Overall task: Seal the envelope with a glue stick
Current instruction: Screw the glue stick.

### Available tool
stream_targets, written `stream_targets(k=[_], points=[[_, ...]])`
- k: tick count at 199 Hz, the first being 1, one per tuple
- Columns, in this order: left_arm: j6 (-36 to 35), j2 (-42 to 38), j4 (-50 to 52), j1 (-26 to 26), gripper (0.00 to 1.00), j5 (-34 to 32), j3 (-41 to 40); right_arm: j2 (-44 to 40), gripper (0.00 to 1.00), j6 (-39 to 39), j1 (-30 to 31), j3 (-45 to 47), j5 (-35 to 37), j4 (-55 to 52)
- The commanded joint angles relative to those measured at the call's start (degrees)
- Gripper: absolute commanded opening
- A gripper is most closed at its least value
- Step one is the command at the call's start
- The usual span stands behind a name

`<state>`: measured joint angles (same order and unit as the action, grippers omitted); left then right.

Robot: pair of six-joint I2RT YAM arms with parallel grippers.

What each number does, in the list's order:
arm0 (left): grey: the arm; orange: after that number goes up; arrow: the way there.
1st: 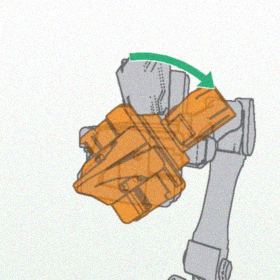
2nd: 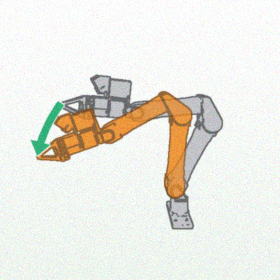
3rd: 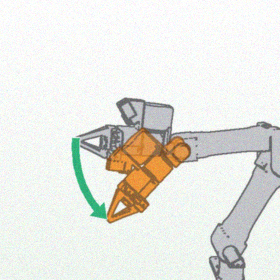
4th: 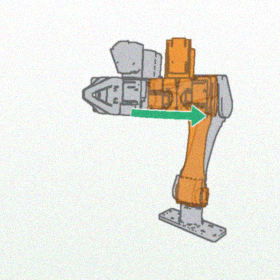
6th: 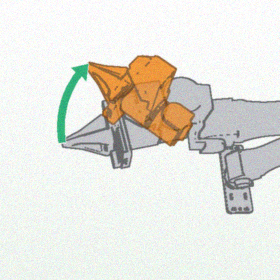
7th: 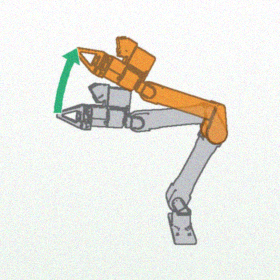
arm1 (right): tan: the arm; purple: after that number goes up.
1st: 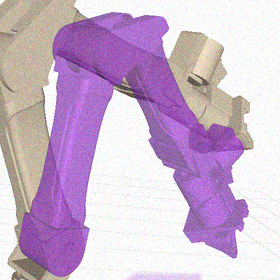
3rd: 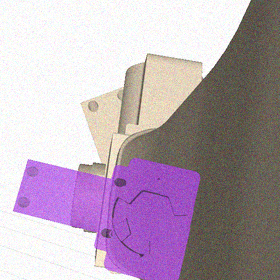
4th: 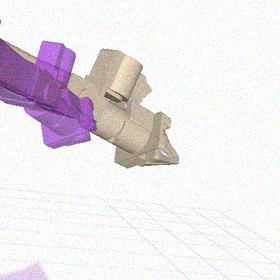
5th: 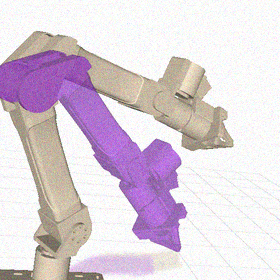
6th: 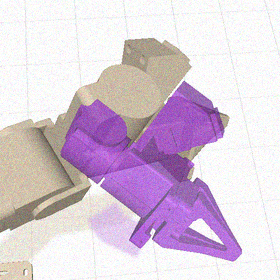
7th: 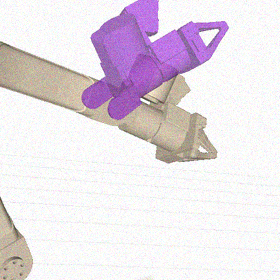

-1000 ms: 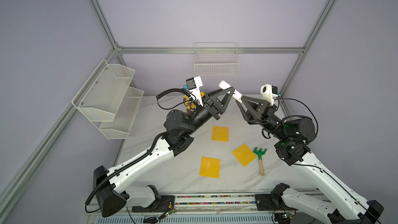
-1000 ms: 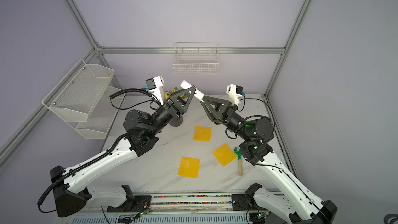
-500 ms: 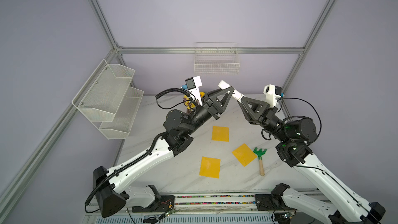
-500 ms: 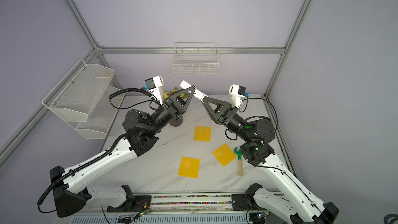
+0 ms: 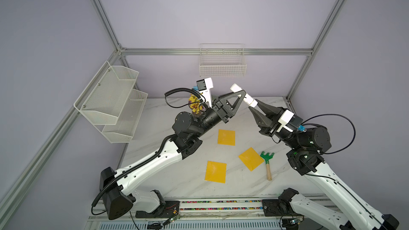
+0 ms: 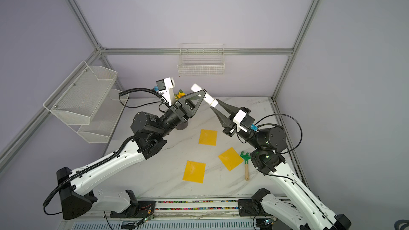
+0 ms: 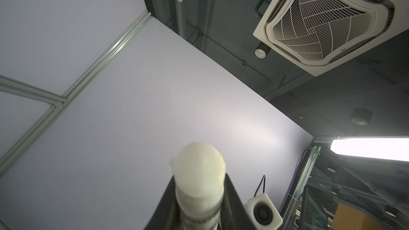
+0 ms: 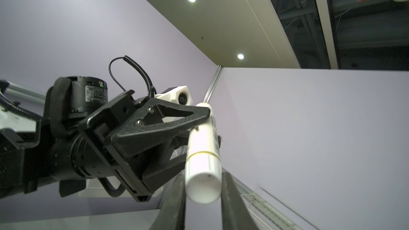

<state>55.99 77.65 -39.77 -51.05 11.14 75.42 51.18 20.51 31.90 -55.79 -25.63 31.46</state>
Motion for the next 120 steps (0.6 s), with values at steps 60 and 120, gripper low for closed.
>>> stream_targets(k=[60,120], points=[[0.85,0.15,-1.53,0.81,0.00,-2.99,1.49,-4.95,0.54,-30.85,0.97,-10.23,15.39,-18.56],[-0.44,-1.47,-1.70,0.86,0.00,-4.03,0.35,-4.37,0.39,-85.54,0.97,-9.68,12.08,-24.24]])
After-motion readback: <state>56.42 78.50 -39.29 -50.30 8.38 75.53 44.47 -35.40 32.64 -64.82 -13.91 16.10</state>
